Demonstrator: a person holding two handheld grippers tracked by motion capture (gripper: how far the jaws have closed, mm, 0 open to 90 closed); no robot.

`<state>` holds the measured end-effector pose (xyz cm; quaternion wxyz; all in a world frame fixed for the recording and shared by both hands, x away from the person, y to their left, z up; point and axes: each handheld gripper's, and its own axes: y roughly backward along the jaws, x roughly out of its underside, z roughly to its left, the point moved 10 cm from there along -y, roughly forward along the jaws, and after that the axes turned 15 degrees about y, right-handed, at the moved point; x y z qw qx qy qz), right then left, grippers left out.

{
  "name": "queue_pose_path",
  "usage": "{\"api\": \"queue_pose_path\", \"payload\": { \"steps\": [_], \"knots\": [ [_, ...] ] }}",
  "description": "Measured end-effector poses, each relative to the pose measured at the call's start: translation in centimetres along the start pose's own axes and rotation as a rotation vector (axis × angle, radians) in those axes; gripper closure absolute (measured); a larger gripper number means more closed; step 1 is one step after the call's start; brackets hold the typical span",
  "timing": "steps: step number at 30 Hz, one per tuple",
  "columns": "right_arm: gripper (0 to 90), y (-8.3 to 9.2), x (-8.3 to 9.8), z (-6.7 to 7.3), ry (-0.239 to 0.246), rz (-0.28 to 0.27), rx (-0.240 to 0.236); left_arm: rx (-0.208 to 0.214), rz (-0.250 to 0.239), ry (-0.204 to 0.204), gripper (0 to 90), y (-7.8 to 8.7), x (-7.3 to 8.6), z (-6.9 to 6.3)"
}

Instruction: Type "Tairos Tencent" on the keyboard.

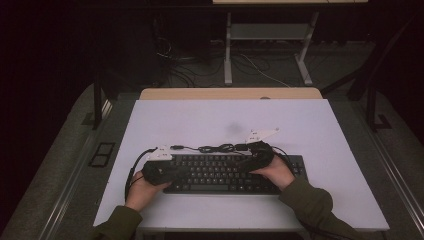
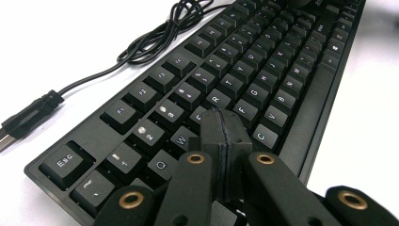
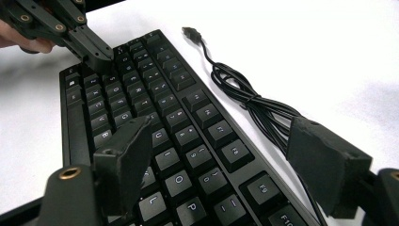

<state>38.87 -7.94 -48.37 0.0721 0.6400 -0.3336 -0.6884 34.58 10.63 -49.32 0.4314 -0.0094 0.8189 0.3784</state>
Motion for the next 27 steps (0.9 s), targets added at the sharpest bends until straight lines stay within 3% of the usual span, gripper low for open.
{"api": "queue_pose_path", "payload": {
  "steps": [27],
  "knots": [
    [22.9,-0.01,0.02,-0.02,-0.001,0.003,0.003,-0.007,0.039,-0.009,89.0,-0.76,0.51,0.06]
  ]
}}
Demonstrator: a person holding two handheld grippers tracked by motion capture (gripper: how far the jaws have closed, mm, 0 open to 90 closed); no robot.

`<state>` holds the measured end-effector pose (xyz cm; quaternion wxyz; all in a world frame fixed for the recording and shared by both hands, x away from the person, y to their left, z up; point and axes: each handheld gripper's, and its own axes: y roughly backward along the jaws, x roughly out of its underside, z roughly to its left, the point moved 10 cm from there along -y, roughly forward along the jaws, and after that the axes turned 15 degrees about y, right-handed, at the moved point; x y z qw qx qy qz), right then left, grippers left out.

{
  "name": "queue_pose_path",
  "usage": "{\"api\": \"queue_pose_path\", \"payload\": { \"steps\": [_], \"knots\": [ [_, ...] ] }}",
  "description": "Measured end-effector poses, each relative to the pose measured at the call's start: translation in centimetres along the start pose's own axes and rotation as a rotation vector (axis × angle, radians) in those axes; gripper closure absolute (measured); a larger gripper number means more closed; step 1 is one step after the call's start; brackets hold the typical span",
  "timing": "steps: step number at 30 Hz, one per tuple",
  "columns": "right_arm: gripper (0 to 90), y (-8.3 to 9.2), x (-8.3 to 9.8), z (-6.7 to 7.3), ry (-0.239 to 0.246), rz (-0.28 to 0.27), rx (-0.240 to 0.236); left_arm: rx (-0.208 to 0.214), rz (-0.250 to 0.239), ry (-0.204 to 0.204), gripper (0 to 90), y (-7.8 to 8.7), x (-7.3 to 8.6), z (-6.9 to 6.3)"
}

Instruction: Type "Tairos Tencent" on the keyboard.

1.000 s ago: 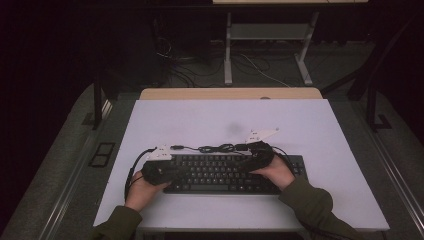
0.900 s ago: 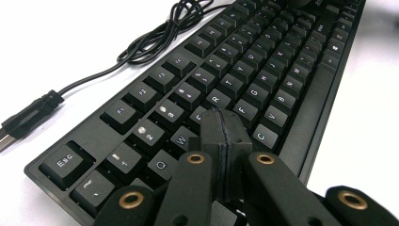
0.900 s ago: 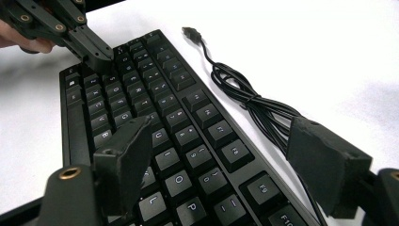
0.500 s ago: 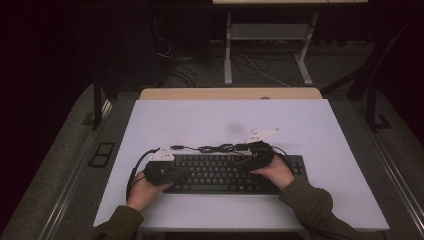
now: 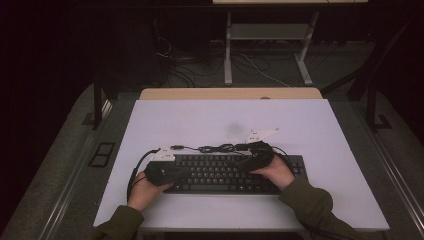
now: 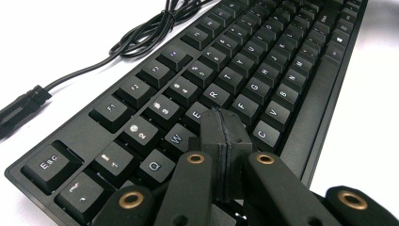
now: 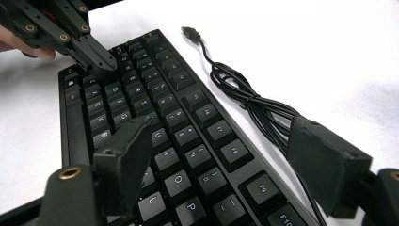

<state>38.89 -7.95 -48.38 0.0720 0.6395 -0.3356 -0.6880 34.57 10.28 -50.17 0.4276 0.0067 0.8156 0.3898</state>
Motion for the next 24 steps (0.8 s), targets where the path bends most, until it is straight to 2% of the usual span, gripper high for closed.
{"api": "queue_pose_path", "payload": {
  "steps": [2,9,12,24],
  "knots": [
    [22.9,0.00,0.00,0.00,-0.001,-0.001,0.000,0.012,-0.010,0.015,89.1,-0.12,-0.01,0.06],
    [22.9,-0.01,-0.03,0.01,-0.001,-0.002,0.000,-0.001,-0.006,0.002,89.1,0.09,-0.09,0.13],
    [22.9,0.04,-0.07,-0.03,-0.001,-0.004,0.000,-0.004,-0.019,0.007,89.1,0.36,-0.34,0.09],
    [22.9,0.06,-0.07,-0.14,0.004,-0.006,0.003,0.001,-0.033,0.005,89.0,0.70,-0.65,-0.14]
  ]
}}
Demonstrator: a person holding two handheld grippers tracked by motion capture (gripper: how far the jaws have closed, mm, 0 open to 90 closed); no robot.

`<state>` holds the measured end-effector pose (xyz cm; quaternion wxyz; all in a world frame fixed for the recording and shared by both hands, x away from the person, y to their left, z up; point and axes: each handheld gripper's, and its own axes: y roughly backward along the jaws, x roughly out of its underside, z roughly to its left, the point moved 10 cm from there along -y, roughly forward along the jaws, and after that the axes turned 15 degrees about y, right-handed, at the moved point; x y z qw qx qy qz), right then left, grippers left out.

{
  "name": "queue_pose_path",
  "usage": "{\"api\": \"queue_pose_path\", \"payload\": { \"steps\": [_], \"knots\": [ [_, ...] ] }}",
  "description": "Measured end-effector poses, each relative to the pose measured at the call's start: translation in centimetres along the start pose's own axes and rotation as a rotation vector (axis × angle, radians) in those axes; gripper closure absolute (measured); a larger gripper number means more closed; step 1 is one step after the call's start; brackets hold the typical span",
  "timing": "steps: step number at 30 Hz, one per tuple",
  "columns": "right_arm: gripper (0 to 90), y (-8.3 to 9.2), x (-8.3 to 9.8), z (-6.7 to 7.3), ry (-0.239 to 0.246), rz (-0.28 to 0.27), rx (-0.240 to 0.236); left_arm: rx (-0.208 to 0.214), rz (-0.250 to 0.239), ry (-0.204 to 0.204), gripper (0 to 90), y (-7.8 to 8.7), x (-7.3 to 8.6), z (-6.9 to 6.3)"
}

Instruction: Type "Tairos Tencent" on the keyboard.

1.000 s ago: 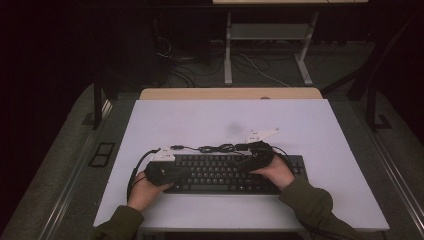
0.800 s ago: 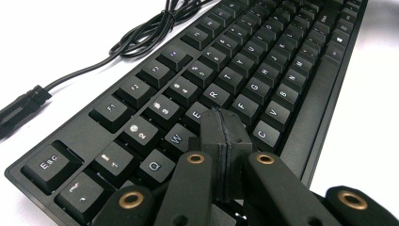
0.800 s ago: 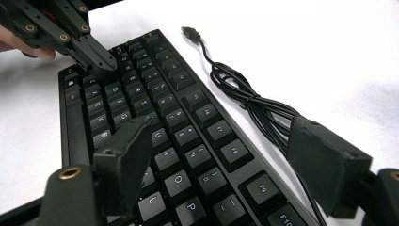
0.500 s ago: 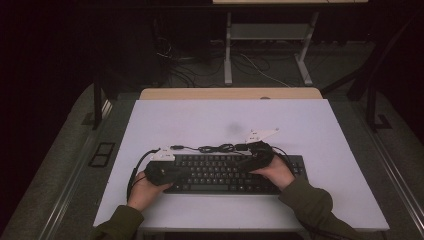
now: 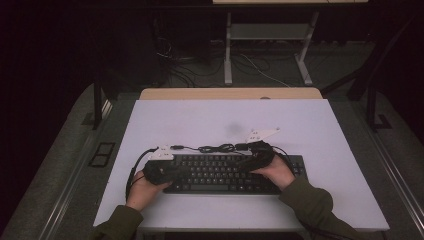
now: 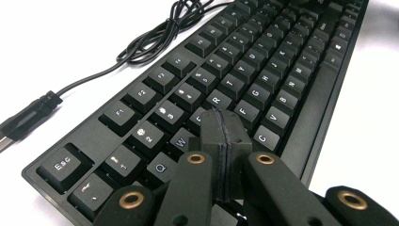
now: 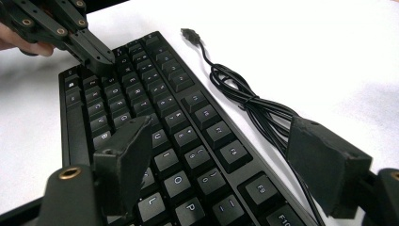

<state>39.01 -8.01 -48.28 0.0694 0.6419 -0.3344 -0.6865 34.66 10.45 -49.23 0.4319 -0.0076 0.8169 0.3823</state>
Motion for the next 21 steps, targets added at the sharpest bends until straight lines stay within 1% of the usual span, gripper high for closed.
{"api": "queue_pose_path", "payload": {
  "steps": [7,9,14,21],
  "knots": [
    [22.9,0.0,0.0,0.1,-0.004,0.001,-0.002,0.010,-0.007,-0.007,89.1,0.2,-0.2,-0.4],
    [22.9,0.0,0.0,0.1,-0.004,0.002,-0.002,0.015,-0.009,-0.002,89.0,0.2,-0.2,-0.6],
    [22.9,0.0,0.0,0.1,-0.004,0.001,-0.002,0.026,-0.004,-0.020,89.1,0.0,-0.3,-1.2],
    [22.9,0.0,0.0,0.1,-0.005,0.001,-0.002,0.055,0.009,-0.039,89.1,-0.4,-0.2,-2.2]
  ]
}}
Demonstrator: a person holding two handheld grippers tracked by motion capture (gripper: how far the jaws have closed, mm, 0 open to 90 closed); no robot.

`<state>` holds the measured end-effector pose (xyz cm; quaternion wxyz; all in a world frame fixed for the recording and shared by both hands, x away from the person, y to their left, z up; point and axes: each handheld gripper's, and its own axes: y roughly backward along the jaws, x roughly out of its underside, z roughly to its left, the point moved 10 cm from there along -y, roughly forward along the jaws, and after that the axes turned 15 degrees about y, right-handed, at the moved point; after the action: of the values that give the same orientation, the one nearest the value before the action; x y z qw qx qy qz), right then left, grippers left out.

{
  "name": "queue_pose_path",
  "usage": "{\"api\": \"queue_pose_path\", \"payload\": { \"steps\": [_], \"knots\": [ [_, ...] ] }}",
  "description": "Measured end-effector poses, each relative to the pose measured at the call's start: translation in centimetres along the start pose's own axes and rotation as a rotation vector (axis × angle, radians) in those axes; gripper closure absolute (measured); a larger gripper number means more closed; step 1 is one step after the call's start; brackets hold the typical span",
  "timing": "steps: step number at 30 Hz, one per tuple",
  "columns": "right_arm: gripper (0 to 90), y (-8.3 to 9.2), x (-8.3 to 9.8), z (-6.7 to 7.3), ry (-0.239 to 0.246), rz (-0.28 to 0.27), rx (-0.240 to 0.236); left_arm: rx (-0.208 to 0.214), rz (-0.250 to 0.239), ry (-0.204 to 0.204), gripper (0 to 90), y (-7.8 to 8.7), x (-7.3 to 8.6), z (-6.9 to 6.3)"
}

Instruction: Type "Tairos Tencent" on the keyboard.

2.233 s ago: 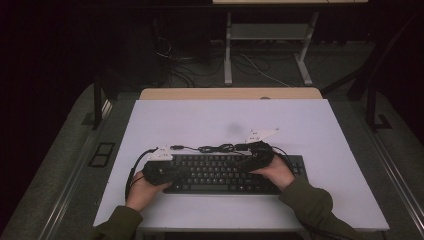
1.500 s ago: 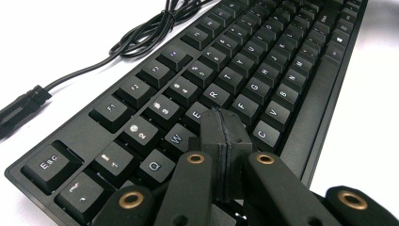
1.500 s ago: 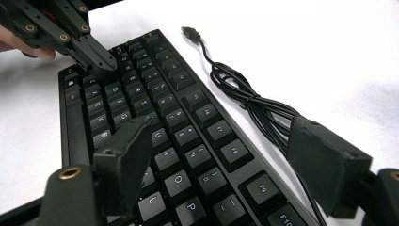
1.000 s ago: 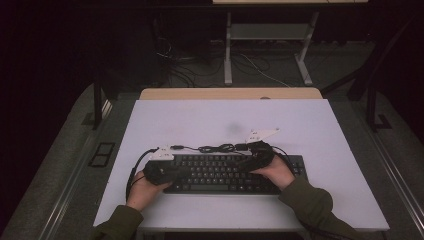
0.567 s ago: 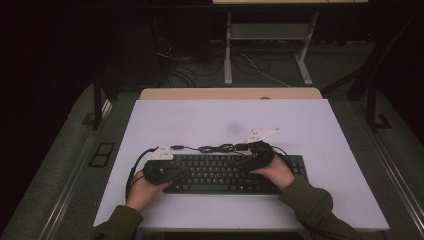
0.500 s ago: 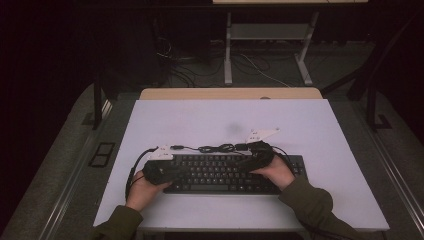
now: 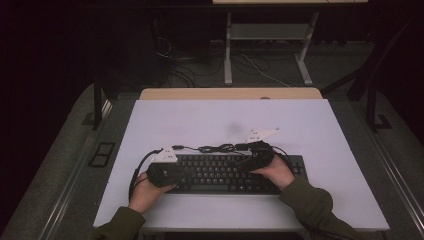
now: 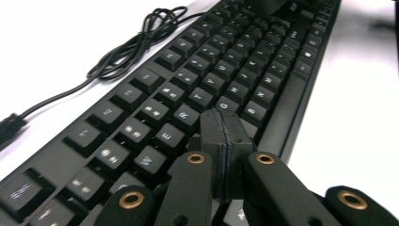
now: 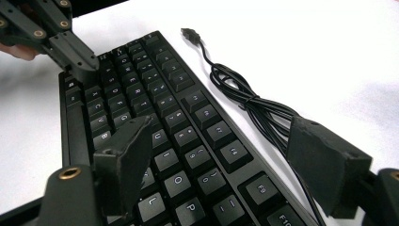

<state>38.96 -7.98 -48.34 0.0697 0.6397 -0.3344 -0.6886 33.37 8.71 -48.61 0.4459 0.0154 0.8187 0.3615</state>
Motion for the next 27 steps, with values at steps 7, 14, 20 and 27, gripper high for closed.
{"api": "queue_pose_path", "payload": {
  "steps": [7,14,20,27],
  "knots": [
    [22.9,-0.1,0.0,0.1,0.001,0.002,-0.002,0.027,0.029,-0.025,89.1,-0.6,0.3,-0.9],
    [22.9,-0.1,0.1,0.0,0.001,0.004,-0.001,0.056,0.046,-0.042,89.1,-1.1,0.5,-1.7],
    [22.9,-0.1,0.1,0.1,0.001,0.005,-0.002,0.082,0.061,-0.053,89.0,-1.5,0.7,-2.4],
    [22.9,-0.1,0.1,0.1,0.001,0.005,-0.003,0.091,0.081,-0.061,89.1,-1.8,1.0,-2.5]
  ]
}}
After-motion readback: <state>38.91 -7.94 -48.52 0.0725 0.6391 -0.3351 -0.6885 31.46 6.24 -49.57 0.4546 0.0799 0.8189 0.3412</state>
